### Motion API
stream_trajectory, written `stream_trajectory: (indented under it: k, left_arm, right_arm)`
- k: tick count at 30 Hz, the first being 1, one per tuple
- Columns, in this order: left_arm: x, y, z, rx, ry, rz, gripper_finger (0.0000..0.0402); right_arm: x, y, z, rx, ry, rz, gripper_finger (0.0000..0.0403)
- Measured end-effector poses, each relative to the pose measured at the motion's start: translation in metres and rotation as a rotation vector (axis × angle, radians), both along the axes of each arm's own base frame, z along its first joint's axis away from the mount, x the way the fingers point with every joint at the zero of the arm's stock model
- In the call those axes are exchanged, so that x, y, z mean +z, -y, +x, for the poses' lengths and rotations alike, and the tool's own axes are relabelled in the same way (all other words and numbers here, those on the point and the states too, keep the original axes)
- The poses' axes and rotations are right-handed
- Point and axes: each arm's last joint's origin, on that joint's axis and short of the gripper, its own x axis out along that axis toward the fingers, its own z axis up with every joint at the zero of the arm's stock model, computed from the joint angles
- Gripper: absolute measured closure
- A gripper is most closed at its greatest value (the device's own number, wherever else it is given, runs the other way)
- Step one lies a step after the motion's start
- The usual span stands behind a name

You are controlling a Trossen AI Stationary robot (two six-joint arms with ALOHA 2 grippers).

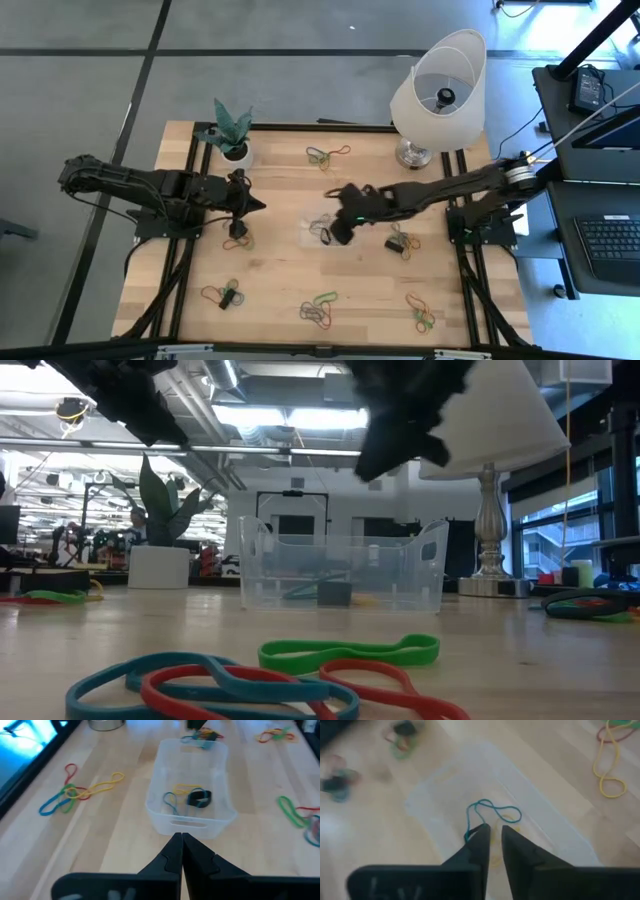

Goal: Pick and place rubber bands into bin
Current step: Put the green rubber band into the transparent bin

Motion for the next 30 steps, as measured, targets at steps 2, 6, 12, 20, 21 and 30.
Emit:
stream_trajectory:
  k: [2,6,12,20,21,30]
  left_arm:
    - [-0.002,0.0,0.002,0.013,-0.01,0.01,0.04]
    - [-0.005,0.0,0.009,0.019,-0.021,0.017,0.0398]
    - [-0.006,0.001,0.026,0.081,0.036,-0.011,0.0398]
    - [0.003,-0.014,0.062,0.286,0.035,0.08,0.0398]
    - [0.004,-0.019,0.067,0.301,0.023,0.091,0.0398]
    - [0.016,-0.094,0.121,0.404,-0.127,0.022,0.0398]
  right_arm:
    - [0.005,0.001,-0.022,0.007,0.074,0.011,0.0367]
    - [0.012,0.008,-0.067,0.033,0.159,0.0,0.0394]
    - [0.015,0.018,-0.124,0.157,0.231,-0.129,0.0391]
    - [0.0,0.034,-0.167,0.141,0.314,-0.184,0.0399]
    - [-0.003,0.035,-0.169,0.151,0.328,-0.188,0.0399]
    - [-0.029,0.044,-0.175,0.177,0.421,-0.154,0.0399]
